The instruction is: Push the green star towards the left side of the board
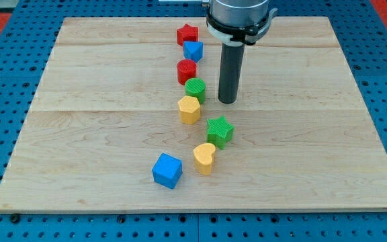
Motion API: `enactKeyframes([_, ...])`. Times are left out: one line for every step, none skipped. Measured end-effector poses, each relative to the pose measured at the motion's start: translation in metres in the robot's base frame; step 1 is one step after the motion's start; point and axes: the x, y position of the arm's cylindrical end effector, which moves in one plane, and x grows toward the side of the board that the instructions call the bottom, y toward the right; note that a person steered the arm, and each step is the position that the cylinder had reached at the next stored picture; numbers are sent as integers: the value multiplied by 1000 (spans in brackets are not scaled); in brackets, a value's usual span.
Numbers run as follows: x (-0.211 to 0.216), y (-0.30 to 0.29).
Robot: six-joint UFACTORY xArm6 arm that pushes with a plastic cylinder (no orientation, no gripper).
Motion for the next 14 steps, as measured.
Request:
enactKeyframes([0,-9])
enactKeyframes([0,-36])
enactKeyframes([-11,-38])
enactKeyframes([-12,-34])
enactKeyframes([38,12])
enactKeyframes([61,19])
enactKeyframes([61,39])
enactKeyframes([61,40])
enactKeyframes([66,22])
enactKeyframes([70,21])
enactKeyframes([70,6])
enactKeyframes([70,-17])
enactKeyframes([70,-49])
enactKeyframes([70,-51])
